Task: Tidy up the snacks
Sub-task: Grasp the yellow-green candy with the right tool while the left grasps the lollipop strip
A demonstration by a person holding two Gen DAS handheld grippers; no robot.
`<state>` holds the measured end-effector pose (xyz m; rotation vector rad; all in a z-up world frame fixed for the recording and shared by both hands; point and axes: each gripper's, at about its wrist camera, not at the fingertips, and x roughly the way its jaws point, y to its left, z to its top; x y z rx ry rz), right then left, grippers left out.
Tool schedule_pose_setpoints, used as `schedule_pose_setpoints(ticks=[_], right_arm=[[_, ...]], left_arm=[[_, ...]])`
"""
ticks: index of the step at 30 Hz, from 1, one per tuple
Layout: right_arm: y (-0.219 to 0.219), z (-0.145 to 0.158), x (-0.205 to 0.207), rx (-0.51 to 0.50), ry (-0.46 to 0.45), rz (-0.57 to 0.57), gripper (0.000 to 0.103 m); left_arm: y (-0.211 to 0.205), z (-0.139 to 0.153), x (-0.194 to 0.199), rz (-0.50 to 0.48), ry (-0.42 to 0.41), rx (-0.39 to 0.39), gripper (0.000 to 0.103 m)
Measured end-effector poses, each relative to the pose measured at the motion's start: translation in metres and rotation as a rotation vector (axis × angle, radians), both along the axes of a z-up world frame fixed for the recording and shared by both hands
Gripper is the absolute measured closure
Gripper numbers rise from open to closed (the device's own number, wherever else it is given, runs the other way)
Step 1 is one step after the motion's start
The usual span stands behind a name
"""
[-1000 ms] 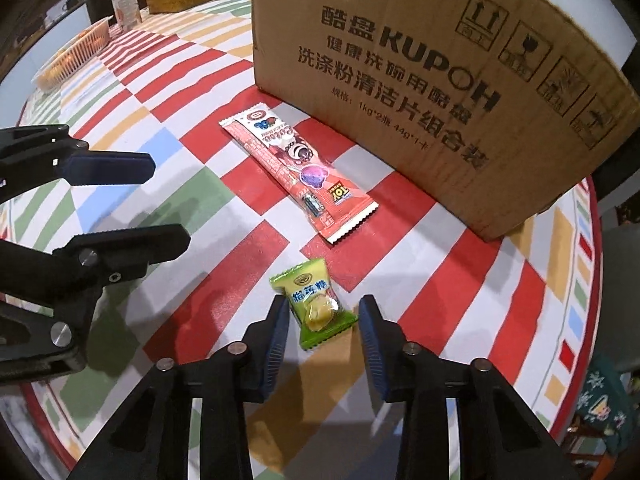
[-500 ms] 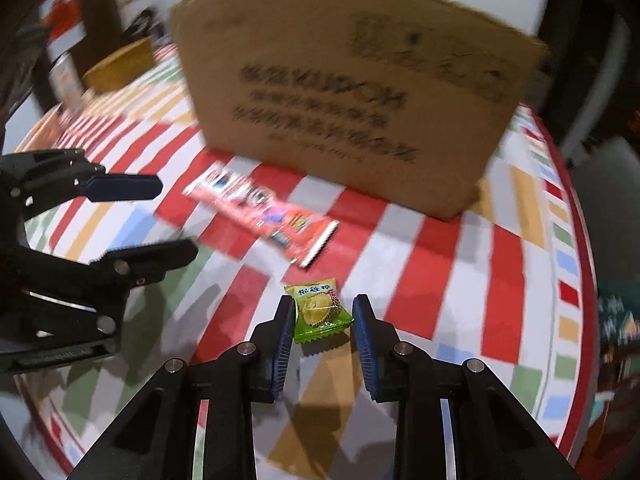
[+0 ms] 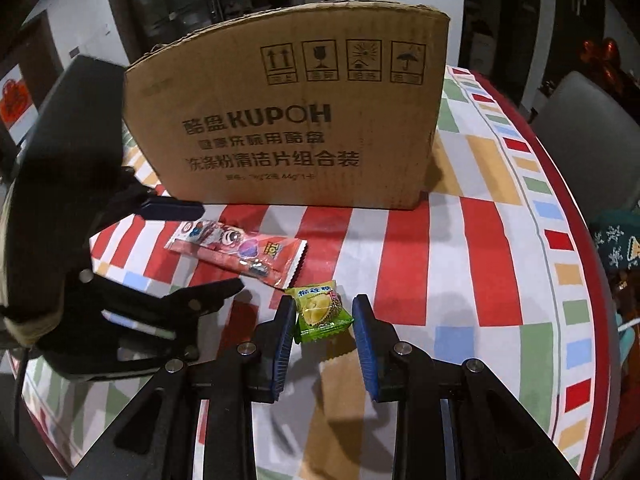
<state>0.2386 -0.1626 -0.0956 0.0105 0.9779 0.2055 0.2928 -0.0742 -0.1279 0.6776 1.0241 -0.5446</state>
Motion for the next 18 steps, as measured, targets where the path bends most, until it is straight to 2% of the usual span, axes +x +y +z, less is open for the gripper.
schedule_pose_setpoints(ticks=[6, 7, 9, 12, 18], right_arm=[[-0.001, -0.004, 0.004, -0.005, 0.009, -0.012, 0.072], [-0.002, -0.005, 0.005, -0.004, 0.011, -0.013, 0.072], [-0.001, -0.004, 0.004, 0.003, 0.01, -0.013, 0.072], [-0.001, -0.004, 0.001, 0.012, 0.007, -0.007, 0.072], [-0.002, -0.003, -0.003, 0.028, 0.003, 0.006, 0.072]], left_arm=[[-0.001, -0.002, 0.018, 0.019, 0.032, -0.058, 0.041], [0.0, -0.002, 0.021, 0.033, 0.048, -0.082, 0.044], [0.003, -0.001, 0.022, 0.057, 0.101, -0.142, 0.062], [0.005, 0.0, 0.021, 0.102, 0.126, -0.193, 0.073], [0.011, 0.001, 0.006, 0.217, 0.116, -0.237, 0.076]])
